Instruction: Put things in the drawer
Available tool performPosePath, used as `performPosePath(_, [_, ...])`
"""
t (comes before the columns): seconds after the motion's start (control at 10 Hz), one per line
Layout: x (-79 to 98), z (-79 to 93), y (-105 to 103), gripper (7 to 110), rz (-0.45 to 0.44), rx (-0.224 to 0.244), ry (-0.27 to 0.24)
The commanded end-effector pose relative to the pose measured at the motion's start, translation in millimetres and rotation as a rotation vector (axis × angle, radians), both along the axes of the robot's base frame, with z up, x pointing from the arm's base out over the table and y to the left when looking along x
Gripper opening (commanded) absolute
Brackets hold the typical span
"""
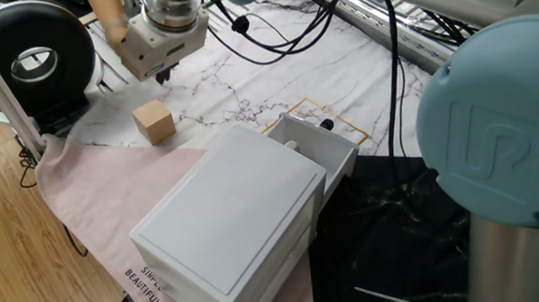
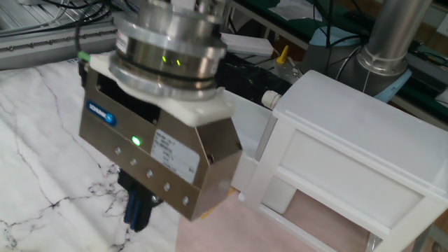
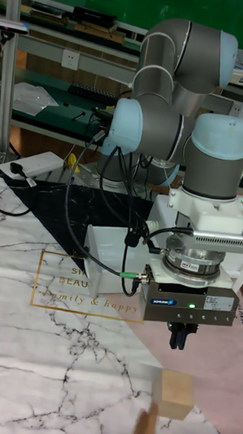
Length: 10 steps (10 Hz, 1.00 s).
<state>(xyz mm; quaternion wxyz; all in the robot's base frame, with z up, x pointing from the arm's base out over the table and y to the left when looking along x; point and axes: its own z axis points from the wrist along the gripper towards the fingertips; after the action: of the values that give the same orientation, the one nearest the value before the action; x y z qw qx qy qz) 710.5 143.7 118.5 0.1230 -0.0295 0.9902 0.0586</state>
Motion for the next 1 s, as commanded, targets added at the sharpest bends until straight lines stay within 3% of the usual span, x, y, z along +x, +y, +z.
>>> performPosePath(0.0, [-30.2,-10.1,9,7,-0.047,0.008,0.101])
performPosePath(0.1, [-19.5,-7.4,16,7,-0.099,0.046,0.065])
performPosePath(0.2, [-14.2,-7.8,4,7,-0.128,0.004,0.044])
performPosePath(0.3, [-14.9,-9.2,-23,7,-0.143,-0.1,0.041])
performPosePath(0.4, [-19.9,-9.6,-38,7,-0.117,-0.169,0.056])
performPosePath(0.6, [-34.4,-11.5,-44,7,-0.032,-0.215,0.112])
performPosePath(0.7, [-36.3,-10.8,-52,7,-0.033,-0.247,0.119])
performPosePath(0.9, [-50.2,-12.7,-48,7,0.018,-0.237,0.175])
